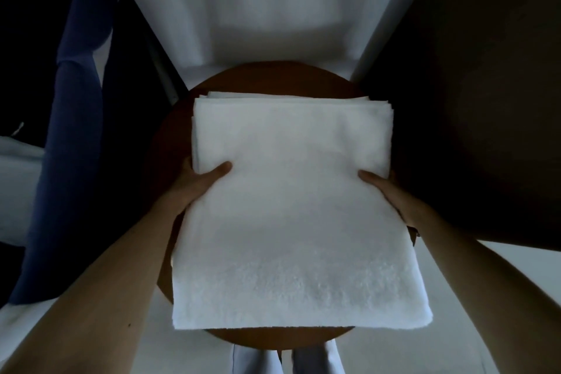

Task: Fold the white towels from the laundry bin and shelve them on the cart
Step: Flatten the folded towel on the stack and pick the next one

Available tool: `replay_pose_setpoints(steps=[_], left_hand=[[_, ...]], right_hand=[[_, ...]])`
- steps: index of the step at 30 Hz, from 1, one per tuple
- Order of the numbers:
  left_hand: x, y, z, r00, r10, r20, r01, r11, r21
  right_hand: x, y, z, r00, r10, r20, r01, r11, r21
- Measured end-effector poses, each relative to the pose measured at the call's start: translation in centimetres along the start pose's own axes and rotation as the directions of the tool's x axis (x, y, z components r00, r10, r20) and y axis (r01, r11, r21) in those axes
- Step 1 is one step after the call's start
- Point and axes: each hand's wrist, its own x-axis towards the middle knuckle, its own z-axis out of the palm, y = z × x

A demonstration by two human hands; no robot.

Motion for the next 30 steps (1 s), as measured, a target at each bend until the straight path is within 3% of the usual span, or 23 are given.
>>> replay_pose_setpoints(steps=[5, 9, 12, 17, 20, 23, 30], left_hand=[[-1.0, -0.7, -0.7, 0.995, -0.067, 0.078, 0.066, 0.998, 0.010], [-2.4, -0.4, -0.5, 0.977, -0.135, 0.167, 0.165, 0.971, -0.176], [-4.3, -0.1, 0.2, 0.979, -0.119, 0.163, 0.154, 0.963, -0.223], [-7.5, 0.8, 2.1, 0.999, -0.037, -0.033, 0.032, 0.986, -0.163], [-10.9, 1.9, 3.6, 0.994, 0.073, -0.082, -0.075, 0.997, -0.015], [-14.6, 2.5, 3.6, 0.989, 0.082, -0.127, -0.069, 0.992, 0.106], [-22.1, 2.8, 1.9, 0.988, 0.142, -0.053, -0.127, 0.969, 0.213]], right_hand=[[-1.5, 0.6, 0.2, 0.993, 0.101, 0.053, -0.104, 0.994, 0.043], [-2.3, 0.0, 0.5, 0.995, 0.092, 0.024, -0.094, 0.994, 0.064], [-3.4, 0.1, 0.5, 0.997, 0.058, -0.044, -0.055, 0.997, 0.054], [-5.6, 0.4, 3.2, 0.986, 0.040, -0.161, -0.050, 0.997, -0.057], [-7.8, 0.6, 4.7, 0.978, -0.007, -0.207, -0.013, 0.995, -0.095], [-11.1, 0.7, 5.2, 0.966, -0.013, -0.257, -0.030, 0.987, -0.160], [-20.8, 2.5, 3.4, 0.957, -0.021, -0.289, 0.019, 1.000, -0.009]])
